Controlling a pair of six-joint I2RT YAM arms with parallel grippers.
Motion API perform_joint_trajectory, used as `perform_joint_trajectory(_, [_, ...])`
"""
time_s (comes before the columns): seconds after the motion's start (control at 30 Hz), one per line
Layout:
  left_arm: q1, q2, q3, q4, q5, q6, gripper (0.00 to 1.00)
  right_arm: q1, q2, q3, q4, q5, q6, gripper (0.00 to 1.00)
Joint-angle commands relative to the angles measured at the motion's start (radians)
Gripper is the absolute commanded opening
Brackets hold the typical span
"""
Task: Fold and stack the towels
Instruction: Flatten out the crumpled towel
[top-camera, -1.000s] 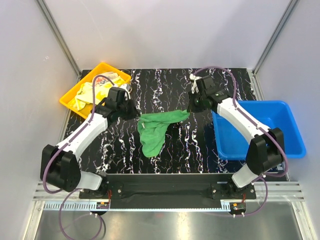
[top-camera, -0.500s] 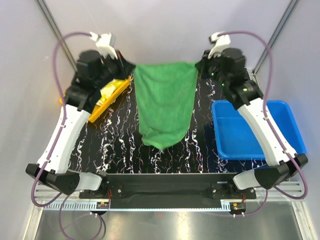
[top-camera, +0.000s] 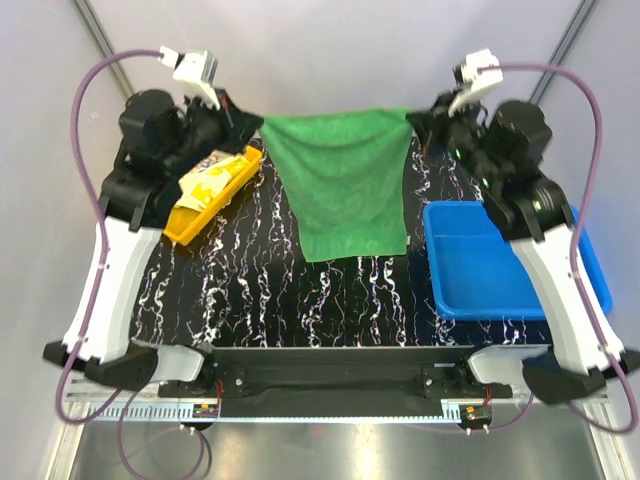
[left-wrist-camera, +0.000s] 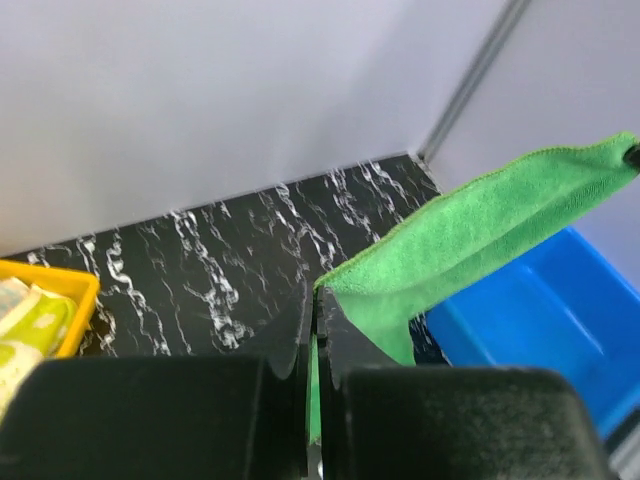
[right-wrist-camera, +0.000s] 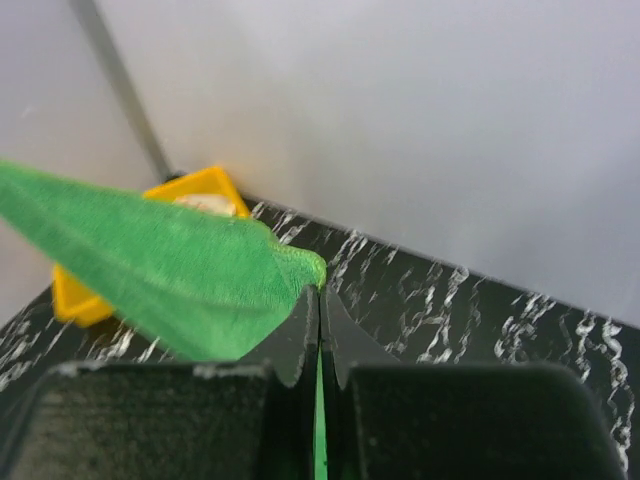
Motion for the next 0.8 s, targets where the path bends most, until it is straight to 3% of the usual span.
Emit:
perform_joint_trajectory(0.0, [-0.028,-0.162,-0.05,0.019,0.127,0.024,0.0,0.006,-0.217,-0.103,-0.005,-0.199,0.004,0.0])
perform_joint_trajectory(0.23, [-0.106,-0.285,-0.061,0.007,0.298,-0.036,0.0,0.006,-0.459,-0.29,0.069,-0.355,0.143,0.0])
perform_joint_trajectory(0.47, [-0.108,-0.331,-0.006,0.02,0.41,-0.14,0.0,0.006,-0.538,-0.228,0.123,-0.414,0.258,0.0])
perform_joint_trajectory(0.6, [-0.108,-0.297,0.06,-0.03,0.379,-0.121,0.0,0.006,-0.529,-0.218,0.146,-0.361,0.269,0.0])
perform_joint_trajectory(0.77, [-0.108,-0.184,0.061,-0.115,0.235,-0.033,0.0,0.006,-0.429,-0.24,0.112,-0.194,0.162,0.0])
